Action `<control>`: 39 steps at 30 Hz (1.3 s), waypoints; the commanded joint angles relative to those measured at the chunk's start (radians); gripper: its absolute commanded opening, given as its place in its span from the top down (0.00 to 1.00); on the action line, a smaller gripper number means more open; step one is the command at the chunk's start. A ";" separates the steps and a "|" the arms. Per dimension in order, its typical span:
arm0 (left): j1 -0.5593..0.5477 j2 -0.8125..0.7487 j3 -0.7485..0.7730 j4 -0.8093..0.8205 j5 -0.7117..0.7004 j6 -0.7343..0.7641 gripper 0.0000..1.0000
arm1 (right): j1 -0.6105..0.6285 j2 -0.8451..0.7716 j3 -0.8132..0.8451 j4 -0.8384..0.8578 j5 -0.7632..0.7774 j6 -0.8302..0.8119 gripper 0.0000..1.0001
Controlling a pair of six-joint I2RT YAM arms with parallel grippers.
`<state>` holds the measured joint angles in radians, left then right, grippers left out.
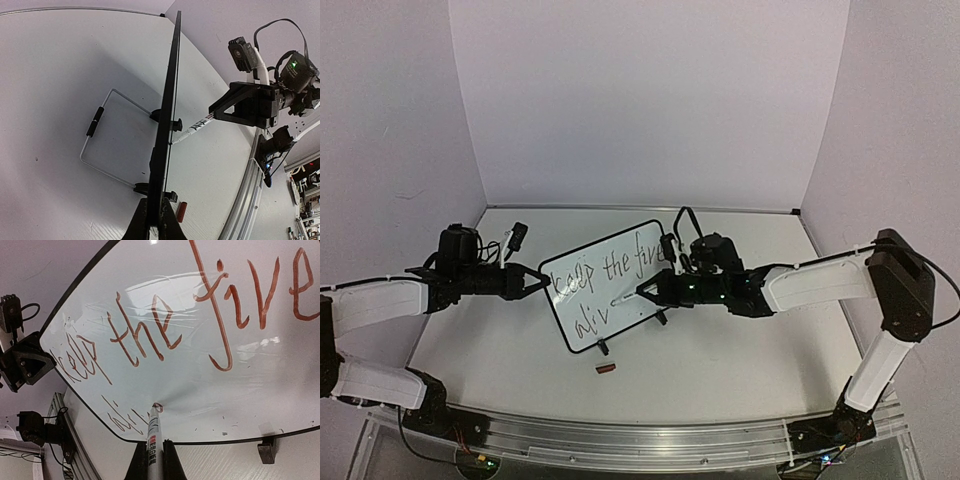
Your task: Write a sentence on the whiteboard
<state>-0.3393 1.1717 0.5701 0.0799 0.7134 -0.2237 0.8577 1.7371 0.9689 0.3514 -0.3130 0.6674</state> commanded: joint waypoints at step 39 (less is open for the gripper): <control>0.008 0.002 0.037 -0.005 -0.063 0.050 1.00 | -0.002 -0.143 -0.103 0.016 0.089 0.011 1.00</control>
<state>-0.3393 1.1721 0.5701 0.0799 0.7139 -0.2237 0.8577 1.6255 0.8803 0.3656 -0.2424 0.6898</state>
